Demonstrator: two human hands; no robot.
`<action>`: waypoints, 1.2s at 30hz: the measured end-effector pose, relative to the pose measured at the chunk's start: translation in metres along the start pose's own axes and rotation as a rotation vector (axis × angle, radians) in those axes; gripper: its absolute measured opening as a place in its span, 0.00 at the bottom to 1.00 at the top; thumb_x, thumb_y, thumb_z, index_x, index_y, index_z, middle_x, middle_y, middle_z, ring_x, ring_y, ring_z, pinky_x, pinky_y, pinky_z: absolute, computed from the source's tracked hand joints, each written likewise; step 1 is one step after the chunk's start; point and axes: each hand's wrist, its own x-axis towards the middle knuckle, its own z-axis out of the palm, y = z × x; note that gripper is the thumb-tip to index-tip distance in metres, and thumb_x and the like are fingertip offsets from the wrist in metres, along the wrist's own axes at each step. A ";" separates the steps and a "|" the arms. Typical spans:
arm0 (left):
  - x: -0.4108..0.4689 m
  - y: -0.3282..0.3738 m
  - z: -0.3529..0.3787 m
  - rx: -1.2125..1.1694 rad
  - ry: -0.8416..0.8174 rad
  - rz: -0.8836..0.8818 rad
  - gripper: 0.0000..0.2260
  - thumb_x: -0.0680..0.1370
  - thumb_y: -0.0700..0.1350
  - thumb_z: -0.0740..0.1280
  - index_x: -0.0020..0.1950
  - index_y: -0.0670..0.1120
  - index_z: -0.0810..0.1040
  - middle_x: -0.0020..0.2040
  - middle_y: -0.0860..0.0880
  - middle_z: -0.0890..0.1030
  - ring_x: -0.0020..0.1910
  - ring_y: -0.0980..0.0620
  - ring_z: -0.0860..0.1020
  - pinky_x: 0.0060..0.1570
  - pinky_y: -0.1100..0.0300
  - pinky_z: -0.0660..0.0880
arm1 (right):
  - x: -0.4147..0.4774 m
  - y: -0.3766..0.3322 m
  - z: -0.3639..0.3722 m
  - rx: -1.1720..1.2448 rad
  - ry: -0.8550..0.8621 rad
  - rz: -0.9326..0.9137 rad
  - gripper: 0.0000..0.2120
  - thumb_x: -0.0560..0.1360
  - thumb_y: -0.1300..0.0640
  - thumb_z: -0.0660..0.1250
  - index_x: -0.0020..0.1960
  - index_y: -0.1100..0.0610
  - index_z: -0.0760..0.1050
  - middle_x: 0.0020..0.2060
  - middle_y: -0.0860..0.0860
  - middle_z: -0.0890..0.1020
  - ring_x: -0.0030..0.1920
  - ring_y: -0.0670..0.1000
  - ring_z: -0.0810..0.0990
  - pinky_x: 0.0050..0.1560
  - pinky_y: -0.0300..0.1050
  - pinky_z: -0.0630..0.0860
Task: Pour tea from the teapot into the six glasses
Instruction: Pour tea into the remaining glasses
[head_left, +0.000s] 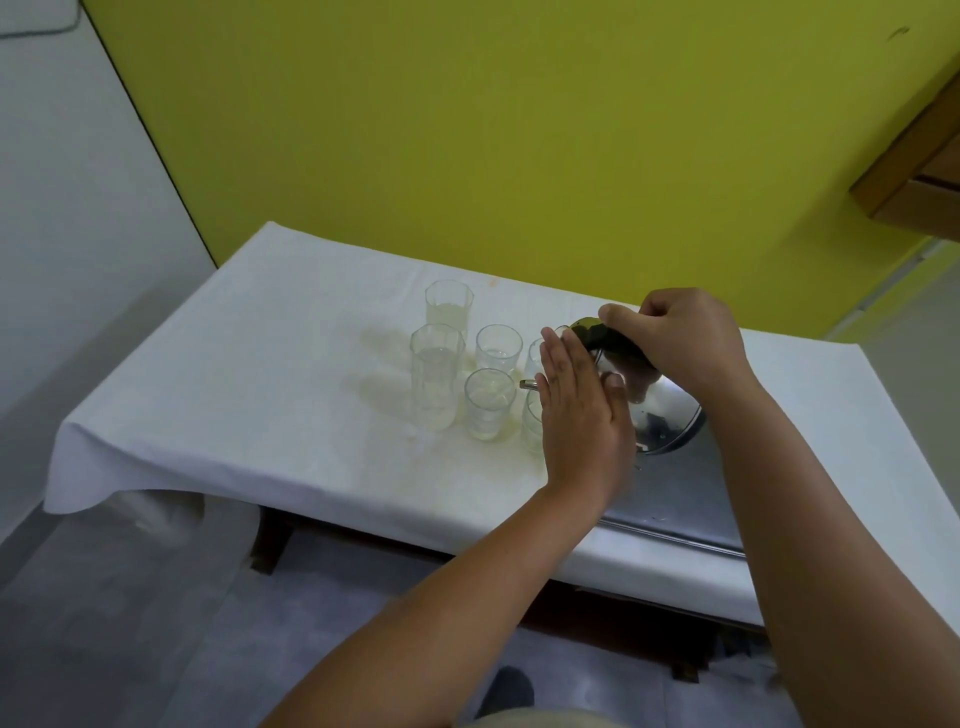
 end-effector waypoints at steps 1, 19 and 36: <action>0.000 0.000 0.001 0.000 0.006 -0.002 0.25 0.82 0.44 0.50 0.75 0.41 0.41 0.77 0.44 0.38 0.75 0.51 0.38 0.73 0.56 0.38 | 0.001 0.000 0.000 -0.007 -0.002 -0.010 0.23 0.71 0.41 0.69 0.36 0.62 0.77 0.30 0.58 0.82 0.37 0.59 0.79 0.39 0.51 0.76; 0.005 0.005 0.017 -0.012 0.113 -0.019 0.25 0.82 0.43 0.50 0.75 0.40 0.41 0.76 0.45 0.39 0.72 0.58 0.36 0.72 0.58 0.37 | 0.015 0.003 -0.004 -0.036 -0.046 -0.098 0.22 0.71 0.40 0.69 0.33 0.59 0.73 0.28 0.55 0.78 0.33 0.56 0.74 0.33 0.46 0.68; 0.015 0.021 0.011 0.212 0.036 0.204 0.26 0.80 0.52 0.42 0.75 0.41 0.45 0.77 0.41 0.43 0.76 0.46 0.42 0.72 0.55 0.39 | 0.015 0.034 -0.026 0.391 0.000 0.062 0.24 0.72 0.45 0.71 0.26 0.56 0.64 0.18 0.46 0.61 0.26 0.51 0.60 0.29 0.44 0.57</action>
